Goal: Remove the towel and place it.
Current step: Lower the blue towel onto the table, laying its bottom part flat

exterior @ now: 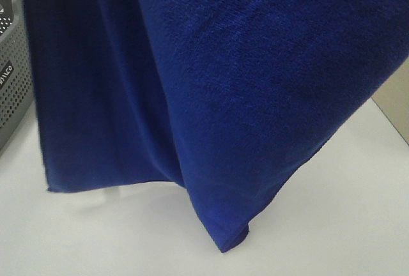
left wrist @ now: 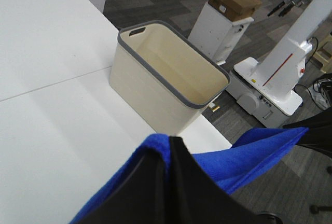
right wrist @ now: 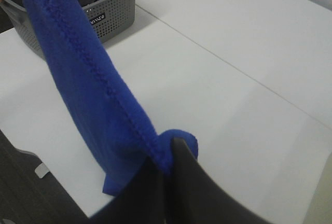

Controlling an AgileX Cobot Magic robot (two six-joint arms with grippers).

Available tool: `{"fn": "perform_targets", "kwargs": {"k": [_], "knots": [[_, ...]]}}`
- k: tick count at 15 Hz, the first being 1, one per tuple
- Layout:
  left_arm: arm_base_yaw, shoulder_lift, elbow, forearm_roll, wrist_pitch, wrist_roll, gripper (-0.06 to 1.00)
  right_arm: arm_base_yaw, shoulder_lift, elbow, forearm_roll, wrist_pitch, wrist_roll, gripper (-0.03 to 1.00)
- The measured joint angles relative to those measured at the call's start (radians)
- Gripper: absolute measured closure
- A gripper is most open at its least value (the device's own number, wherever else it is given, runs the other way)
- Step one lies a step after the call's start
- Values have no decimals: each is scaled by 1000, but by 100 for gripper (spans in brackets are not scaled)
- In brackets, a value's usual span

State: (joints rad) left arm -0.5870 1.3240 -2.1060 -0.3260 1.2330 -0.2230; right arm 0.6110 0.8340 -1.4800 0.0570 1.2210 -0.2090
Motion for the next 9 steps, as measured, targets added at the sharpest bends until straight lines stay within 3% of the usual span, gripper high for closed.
{"fn": "perform_targets", "kwargs": {"k": [2, 5, 7, 9], "knots": [[-6, -29, 1, 77, 1, -24, 94, 1, 12, -5, -50, -11, -54, 95], [-9, 43, 3, 235, 1, -35, 94, 2, 117, -8, -231, -84, -64, 95], [-9, 134, 3, 380, -25, -35, 94, 2, 233, -8, -365, -211, -27, 95], [-5, 216, 3, 529, -117, -34, 94, 2, 344, -8, -484, -384, 39, 95]]}}
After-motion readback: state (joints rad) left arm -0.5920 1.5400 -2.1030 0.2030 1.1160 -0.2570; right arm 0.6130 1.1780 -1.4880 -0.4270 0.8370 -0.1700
